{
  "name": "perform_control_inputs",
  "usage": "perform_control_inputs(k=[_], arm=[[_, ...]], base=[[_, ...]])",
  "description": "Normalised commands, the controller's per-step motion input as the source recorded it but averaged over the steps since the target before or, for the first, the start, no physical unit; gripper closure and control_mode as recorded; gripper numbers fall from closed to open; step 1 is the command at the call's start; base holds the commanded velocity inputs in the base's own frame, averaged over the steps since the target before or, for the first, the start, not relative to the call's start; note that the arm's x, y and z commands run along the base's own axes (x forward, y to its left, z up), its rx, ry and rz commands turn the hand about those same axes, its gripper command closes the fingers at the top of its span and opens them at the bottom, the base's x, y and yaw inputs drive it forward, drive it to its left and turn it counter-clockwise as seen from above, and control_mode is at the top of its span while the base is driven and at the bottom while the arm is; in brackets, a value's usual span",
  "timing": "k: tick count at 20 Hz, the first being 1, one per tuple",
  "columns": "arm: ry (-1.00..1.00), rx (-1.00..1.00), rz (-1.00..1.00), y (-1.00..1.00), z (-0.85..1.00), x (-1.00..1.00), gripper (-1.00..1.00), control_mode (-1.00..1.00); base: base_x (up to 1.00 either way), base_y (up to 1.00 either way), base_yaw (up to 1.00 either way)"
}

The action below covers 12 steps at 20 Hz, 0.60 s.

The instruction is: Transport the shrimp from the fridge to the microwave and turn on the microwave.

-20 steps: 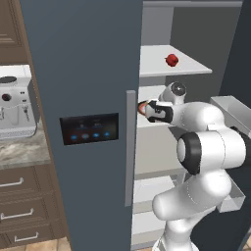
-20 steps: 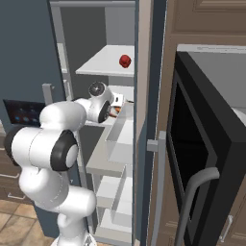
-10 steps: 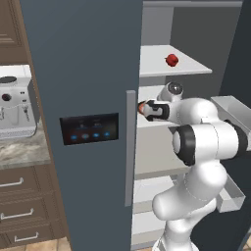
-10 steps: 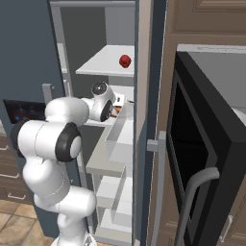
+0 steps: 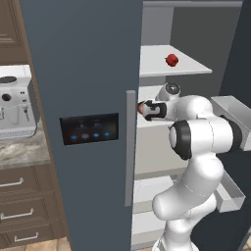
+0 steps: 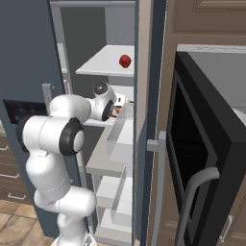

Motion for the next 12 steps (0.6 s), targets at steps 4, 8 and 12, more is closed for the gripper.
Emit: perform_control_inputs(k=[4,8,12], arm=[[0.0,0.0,0.0,0.0,-0.09,0.13,-1.0,-1.0],[0.01,0.0,0.0,0.0,-0.09,0.15,-1.0,-1.0],[0.01,0.0,0.0,0.0,-0.06,0.24,-1.0,-1.0]], base=[[0.0,0.0,0.0],[0.0,0.0,0.0],[0.0,0.0,0.0]])
